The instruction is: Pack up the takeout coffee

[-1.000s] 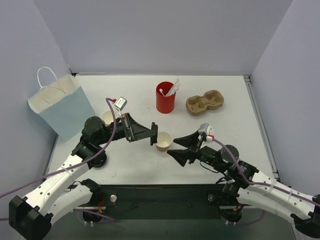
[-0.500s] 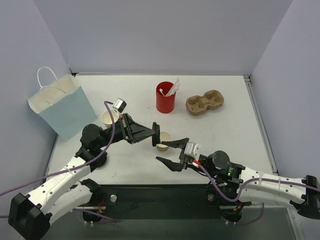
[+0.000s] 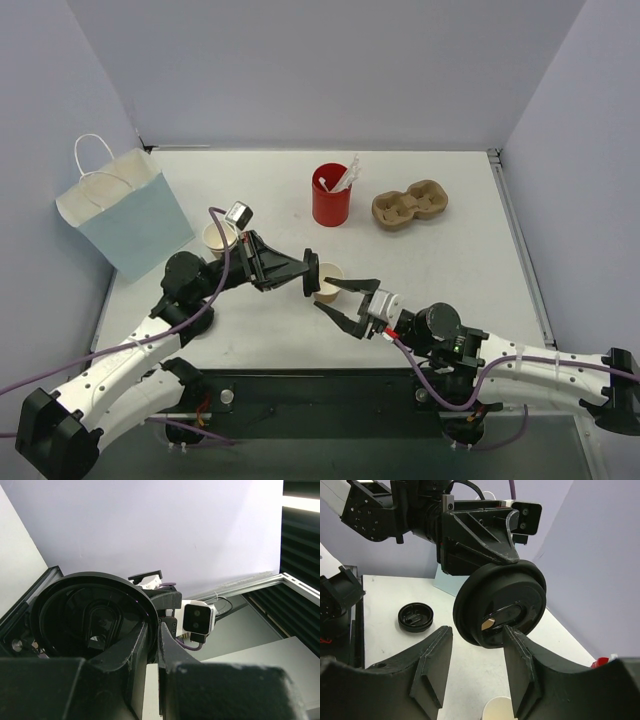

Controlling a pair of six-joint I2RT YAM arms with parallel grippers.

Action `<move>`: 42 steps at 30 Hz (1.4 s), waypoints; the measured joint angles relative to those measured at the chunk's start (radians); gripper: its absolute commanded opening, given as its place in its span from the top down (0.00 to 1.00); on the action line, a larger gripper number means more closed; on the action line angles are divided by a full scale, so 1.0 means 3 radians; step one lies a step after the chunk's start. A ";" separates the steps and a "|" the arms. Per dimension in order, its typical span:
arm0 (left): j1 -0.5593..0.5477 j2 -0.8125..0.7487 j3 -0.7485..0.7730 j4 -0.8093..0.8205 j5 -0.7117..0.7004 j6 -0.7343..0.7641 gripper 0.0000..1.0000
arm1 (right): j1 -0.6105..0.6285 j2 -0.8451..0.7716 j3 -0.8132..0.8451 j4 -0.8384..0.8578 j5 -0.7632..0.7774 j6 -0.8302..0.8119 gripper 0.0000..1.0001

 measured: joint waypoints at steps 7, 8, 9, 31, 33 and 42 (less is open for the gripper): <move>-0.0036 -0.0010 -0.0041 0.0000 -0.0037 -0.0042 0.84 | 0.0019 0.0173 0.0001 0.0055 0.0000 -0.0010 0.64; -0.0037 -0.0014 -0.0053 0.0004 -0.0041 -0.0047 0.84 | 0.0019 0.0202 0.0001 0.0061 0.0000 -0.0015 0.67; -0.0037 -0.0015 -0.0062 0.0004 -0.0041 -0.0048 0.84 | 0.0019 0.0225 0.0001 0.0074 0.0000 -0.0019 0.75; 0.0301 0.0212 0.0958 -0.2028 -0.0387 0.1690 0.09 | 0.0024 -0.0126 0.1272 -0.2238 0.1230 0.1293 1.00; 0.0460 0.0292 0.1171 -0.2454 -0.0577 0.2136 0.09 | -0.0023 -0.0067 0.1511 -0.2700 0.1349 0.1486 1.00; 0.0591 0.0460 0.1375 -0.3857 -0.1952 0.3474 0.09 | -0.0613 0.0952 0.2274 -0.4070 0.1071 0.2101 1.00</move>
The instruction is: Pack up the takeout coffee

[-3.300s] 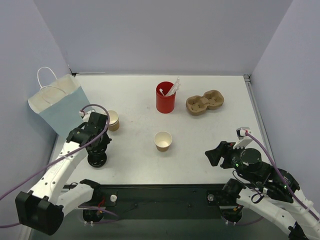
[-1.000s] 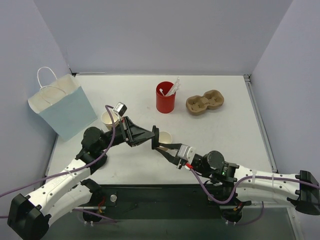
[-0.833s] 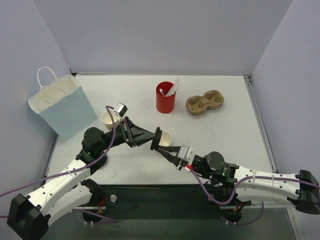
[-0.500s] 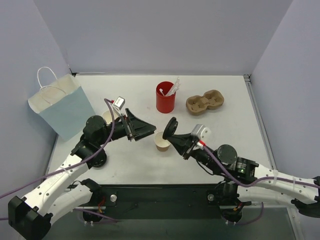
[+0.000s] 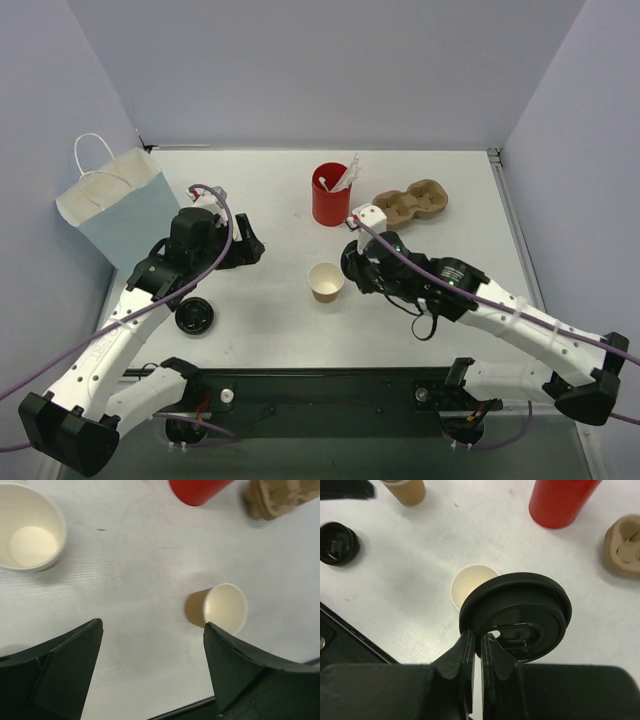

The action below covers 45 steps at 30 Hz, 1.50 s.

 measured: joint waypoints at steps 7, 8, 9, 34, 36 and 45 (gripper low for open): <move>0.0006 -0.0549 -0.0369 -0.0207 -0.0931 0.0369 0.11 | -0.0158 0.1082 0.0544 -0.0514 -0.0448 0.0170 1.00; 0.0006 -0.0656 -0.0411 -0.0230 -0.0994 0.0398 0.11 | -0.0158 0.1253 0.0666 -0.0575 -0.0510 0.0186 1.00; 0.0006 -0.0743 -0.0436 -0.0230 -0.1029 0.0416 0.11 | -0.0158 0.1381 0.0763 -0.0623 -0.0543 0.0200 1.00; 0.0013 -0.1483 -0.0532 -0.0219 -0.1607 0.0512 0.11 | -0.0160 0.2836 0.1949 -0.1462 -0.0673 0.0314 1.00; 0.0013 -0.1485 -0.0532 -0.0219 -0.1609 0.0512 0.11 | -0.0164 0.2879 0.1987 -0.1493 -0.0666 0.0306 1.00; 0.0013 -0.1485 -0.0532 -0.0219 -0.1609 0.0511 0.11 | -0.0200 0.2946 0.2040 -0.1588 -0.0621 0.0267 0.99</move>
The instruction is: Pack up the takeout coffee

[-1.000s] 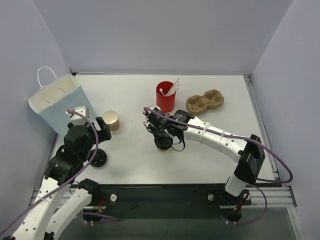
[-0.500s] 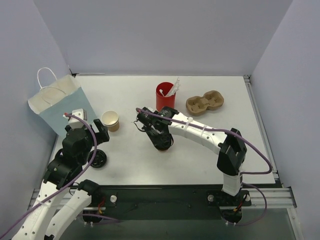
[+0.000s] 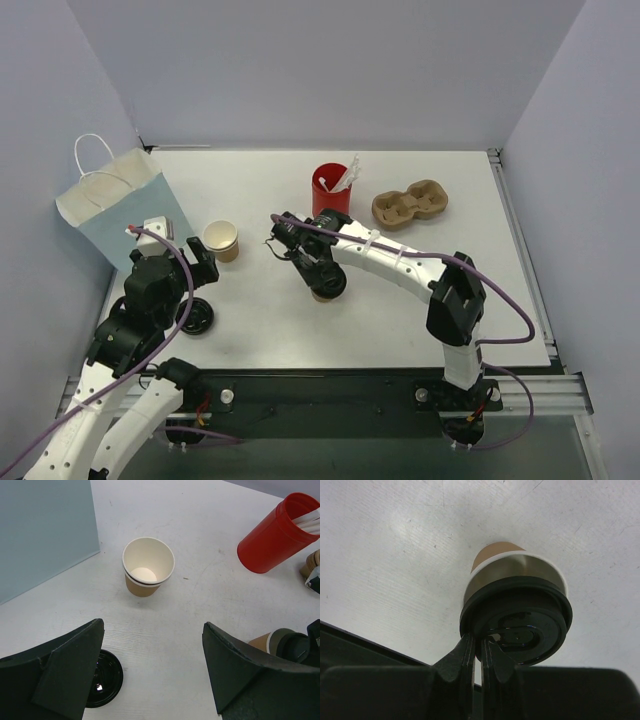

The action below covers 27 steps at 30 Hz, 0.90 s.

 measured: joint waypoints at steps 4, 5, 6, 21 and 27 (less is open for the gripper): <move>0.0000 0.0000 0.0000 0.0000 0.0000 0.0000 0.11 | -0.0013 0.0000 0.0057 -0.0014 0.0023 -0.0015 0.99; 0.0000 0.0000 0.0000 0.0000 0.0000 0.0000 0.11 | -0.0024 0.0000 0.0072 -0.0019 0.0024 -0.0024 0.99; 0.0000 0.0000 0.0000 0.0000 0.0000 0.0000 0.11 | -0.0024 0.0000 0.0092 -0.0027 0.0027 -0.0027 0.99; 0.0000 0.0000 0.0000 -0.0001 -0.0011 0.0000 0.11 | -0.0028 0.0270 0.0340 -0.0116 -0.0022 -0.0065 0.92; 0.0000 -0.0004 0.0000 -0.0001 -0.0013 0.0000 0.11 | -0.0029 0.0317 0.0355 -0.0137 -0.0029 -0.0086 0.82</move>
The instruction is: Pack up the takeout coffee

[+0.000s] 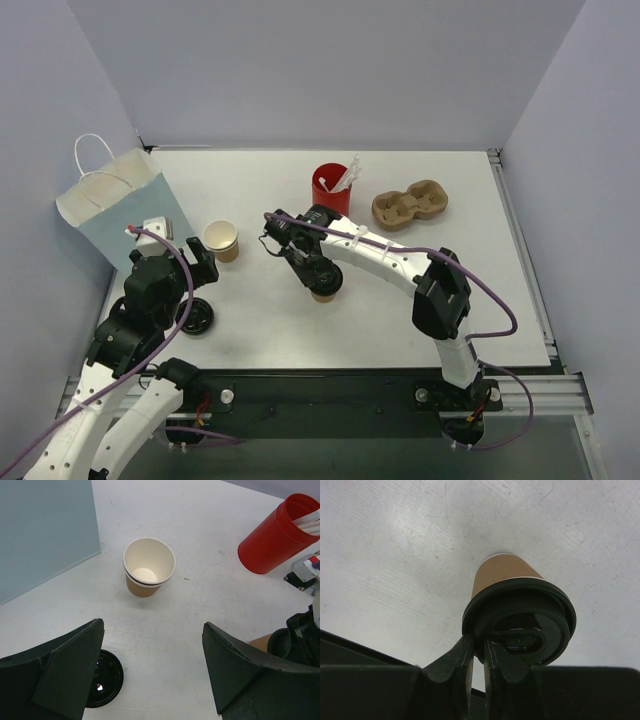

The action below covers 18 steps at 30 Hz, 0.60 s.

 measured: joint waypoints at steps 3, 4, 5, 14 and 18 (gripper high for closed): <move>0.0000 0.0000 0.0000 0.0001 0.0000 0.0000 0.11 | -0.0001 0.0000 0.0001 -0.0008 0.0011 -0.0001 0.76; 0.0000 0.0000 0.0000 0.0000 0.0000 0.0000 0.11 | -0.0001 0.0000 0.0004 -0.0009 0.0023 -0.0003 0.75; 0.0000 0.0000 0.0000 0.0000 0.0000 0.0000 0.11 | -0.0001 0.0000 0.0010 -0.0017 0.0029 -0.0003 0.73; 0.0000 0.0000 0.0000 0.0001 0.0006 0.0000 0.12 | -0.0047 -0.0117 0.0130 -0.0048 0.0036 -0.0039 0.57; 0.0000 0.0001 -0.0006 0.0004 0.0052 0.0001 0.15 | -0.0122 -0.0320 0.0081 -0.0014 0.0027 -0.0039 0.53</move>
